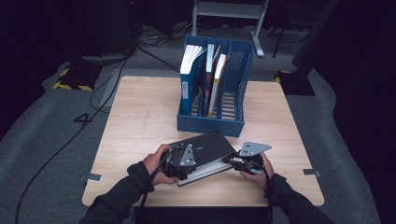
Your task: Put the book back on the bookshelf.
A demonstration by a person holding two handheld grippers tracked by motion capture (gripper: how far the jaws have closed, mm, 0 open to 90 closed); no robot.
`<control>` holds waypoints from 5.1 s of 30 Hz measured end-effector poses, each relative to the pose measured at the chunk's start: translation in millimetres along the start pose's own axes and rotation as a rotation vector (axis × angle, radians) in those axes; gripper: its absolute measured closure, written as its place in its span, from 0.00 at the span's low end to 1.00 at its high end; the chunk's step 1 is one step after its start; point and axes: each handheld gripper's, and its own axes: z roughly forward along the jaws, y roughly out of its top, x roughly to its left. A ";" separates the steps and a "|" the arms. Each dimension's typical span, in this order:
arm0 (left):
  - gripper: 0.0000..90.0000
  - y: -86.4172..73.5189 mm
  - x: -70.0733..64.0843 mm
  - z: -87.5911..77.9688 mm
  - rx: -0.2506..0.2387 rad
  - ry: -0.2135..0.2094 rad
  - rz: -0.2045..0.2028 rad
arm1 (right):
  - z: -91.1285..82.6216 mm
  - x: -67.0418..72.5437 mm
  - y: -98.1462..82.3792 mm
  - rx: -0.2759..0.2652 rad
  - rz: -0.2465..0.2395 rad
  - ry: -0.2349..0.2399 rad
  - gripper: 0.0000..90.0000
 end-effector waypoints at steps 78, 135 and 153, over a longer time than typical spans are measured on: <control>0.77 5.6 -0.9 -19.8 -0.051 0.207 -0.008 | -11.8 -20.4 13.6 -0.050 0.042 -0.094 0.63; 0.72 16.6 -12.4 -14.4 -0.070 0.301 -0.115 | 7.0 -6.7 25.6 0.027 -0.121 -0.033 0.62; 0.72 -5.6 -1.2 -41.1 -0.274 0.248 -0.265 | 33.7 -4.5 13.1 0.051 -0.031 0.108 0.53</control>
